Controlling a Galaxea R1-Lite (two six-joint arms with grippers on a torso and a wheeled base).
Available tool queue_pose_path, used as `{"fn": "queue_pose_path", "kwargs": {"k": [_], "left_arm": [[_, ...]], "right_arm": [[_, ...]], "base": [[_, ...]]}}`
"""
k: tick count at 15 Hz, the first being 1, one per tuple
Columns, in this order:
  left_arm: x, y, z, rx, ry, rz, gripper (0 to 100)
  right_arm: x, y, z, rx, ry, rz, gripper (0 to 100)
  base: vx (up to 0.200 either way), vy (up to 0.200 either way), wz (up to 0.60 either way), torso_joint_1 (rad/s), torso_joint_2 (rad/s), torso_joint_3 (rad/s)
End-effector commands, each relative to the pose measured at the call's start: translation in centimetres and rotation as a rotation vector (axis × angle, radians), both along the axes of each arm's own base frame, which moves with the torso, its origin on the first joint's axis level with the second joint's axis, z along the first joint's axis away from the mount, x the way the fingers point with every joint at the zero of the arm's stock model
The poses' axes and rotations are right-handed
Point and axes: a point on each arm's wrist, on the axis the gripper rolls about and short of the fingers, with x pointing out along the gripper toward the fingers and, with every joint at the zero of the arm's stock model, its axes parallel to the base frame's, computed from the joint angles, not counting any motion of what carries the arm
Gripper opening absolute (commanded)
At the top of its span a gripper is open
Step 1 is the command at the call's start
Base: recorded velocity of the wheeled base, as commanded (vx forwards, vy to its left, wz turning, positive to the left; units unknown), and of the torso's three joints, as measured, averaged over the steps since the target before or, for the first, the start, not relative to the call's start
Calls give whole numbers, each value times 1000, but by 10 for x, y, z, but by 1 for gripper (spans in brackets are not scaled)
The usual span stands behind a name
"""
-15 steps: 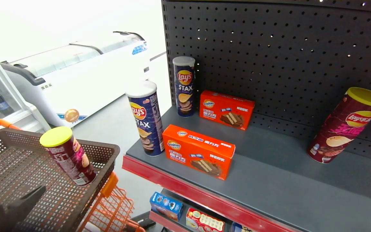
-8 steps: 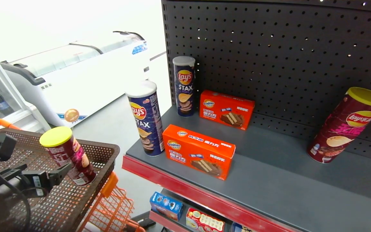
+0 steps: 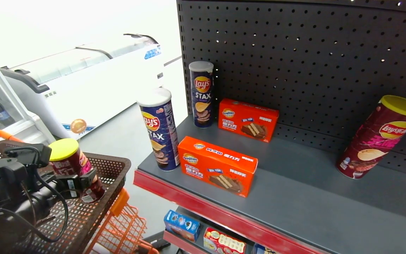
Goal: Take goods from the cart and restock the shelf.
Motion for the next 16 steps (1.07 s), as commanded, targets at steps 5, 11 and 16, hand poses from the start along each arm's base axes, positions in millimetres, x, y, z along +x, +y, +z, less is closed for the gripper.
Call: {"fn": "queue_pose_path", "kwargs": {"k": [5,11,16], "left_arm": [[27,6,-14,8,10,39,100],[50,11,-14,6,-25,50,100],[59,16,-10,16,-49,59,0]], "right_arm": [[0,0,0,0,1,0,100],[0,0,0,0,1,0,100],[0,0,0,0,-1,0,100]], "base": [[0,0,0,0,0,0],[0,0,0,0,0,0],[0,0,0,0,0,0]]}}
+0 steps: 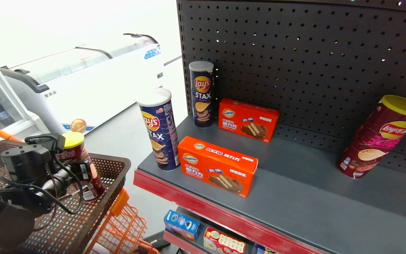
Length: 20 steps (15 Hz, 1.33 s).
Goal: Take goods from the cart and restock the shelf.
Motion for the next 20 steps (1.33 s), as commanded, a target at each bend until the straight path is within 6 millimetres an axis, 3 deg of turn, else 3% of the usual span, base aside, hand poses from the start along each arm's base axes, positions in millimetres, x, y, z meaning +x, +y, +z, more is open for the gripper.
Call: {"fn": "queue_pose_path", "kwargs": {"k": [1,3,8,12,14,18,20], "left_arm": [[1,0,1,2,-6,-1,0],[0,-4,8,16,-24,-15,0],[-19,-24,50,30,-123,-130,0],[-51,-41,101,69,-288,-205,0],[-67,-54,111,59,-262,-259,0],[-113,-56,124,60,-307,-318,0],[-123,-64,122,38,-249,-421,0]], "right_arm": [[0,0,0,0,1,0,100],[0,0,0,0,1,0,100],[0,0,0,0,0,0,100],[0,0,0,0,0,0,100],[0,0,0,0,1,0,100],[0,0,0,0,1,0,100],[0,0,0,0,0,0,100]], "base": [[0,0,0,0,0,0],[0,0,0,0,0,0],[0,0,0,0,0,0],[0,0,0,0,0,0],[0,0,0,0,0,0],[0,0,0,0,0,0],[0,0,0,0,0,0]]}}
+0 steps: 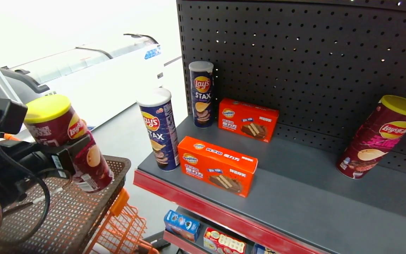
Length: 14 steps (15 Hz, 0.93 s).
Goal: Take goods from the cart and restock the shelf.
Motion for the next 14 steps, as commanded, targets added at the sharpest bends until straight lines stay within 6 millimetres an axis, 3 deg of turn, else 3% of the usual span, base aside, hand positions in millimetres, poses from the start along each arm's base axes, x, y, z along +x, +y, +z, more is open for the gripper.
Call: {"fn": "queue_pose_path", "kwargs": {"k": [1,4,8,11,14], "left_arm": [[-36,-5,16,-15,-70,-115,0],[-61,-13,23,-49,-8,-342,0],[-63,-17,29,3,-16,-386,0],[-65,-31,40,2,-54,-490,0],[-62,-42,38,6,-32,-559,0]], "right_arm": [[0,0,0,0,1,0,100],[0,0,0,0,1,0,100],[0,0,0,0,0,0,100],[0,0,0,0,1,0,100],[0,0,0,0,1,0,100]], "base": [[0,0,0,0,0,0],[0,0,0,0,0,0],[0,0,0,0,0,0],[0,0,0,0,0,0],[0,0,0,0,0,0]]}}
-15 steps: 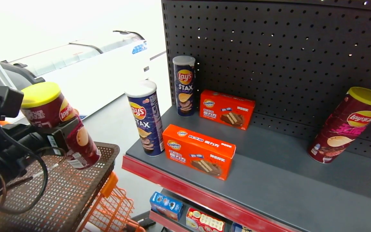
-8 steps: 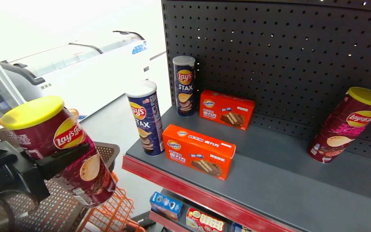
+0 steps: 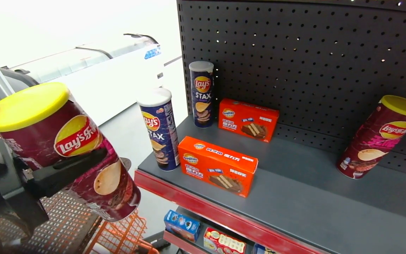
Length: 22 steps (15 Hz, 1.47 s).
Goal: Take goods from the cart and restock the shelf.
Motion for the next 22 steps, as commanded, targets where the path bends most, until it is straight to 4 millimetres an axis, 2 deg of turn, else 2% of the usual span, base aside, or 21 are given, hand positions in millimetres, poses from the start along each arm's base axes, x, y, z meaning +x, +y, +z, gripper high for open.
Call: {"fn": "queue_pose_path", "kwargs": {"k": [1,4,6,12,16,22], "left_arm": [[5,-11,-5,16,33,-62,0],[19,-25,-7,25,20,-163,0],[33,-44,-3,38,-10,-283,0],[32,-68,-7,42,13,-478,0],[32,-74,-8,40,22,-588,0],[29,-80,-7,39,20,-631,0]], "right_arm": [[0,0,0,0,1,0,100],[0,0,0,0,1,0,100],[0,0,0,-5,1,3,100],[0,0,0,-5,1,3,100],[0,0,0,-5,1,3,100],[0,0,0,-5,1,3,100]], "base": [[0,0,0,0,0,0],[0,0,0,0,0,0],[0,0,0,0,0,0],[0,0,0,0,0,0],[0,0,0,0,0,0],[0,0,-100,0,1,0]]}}
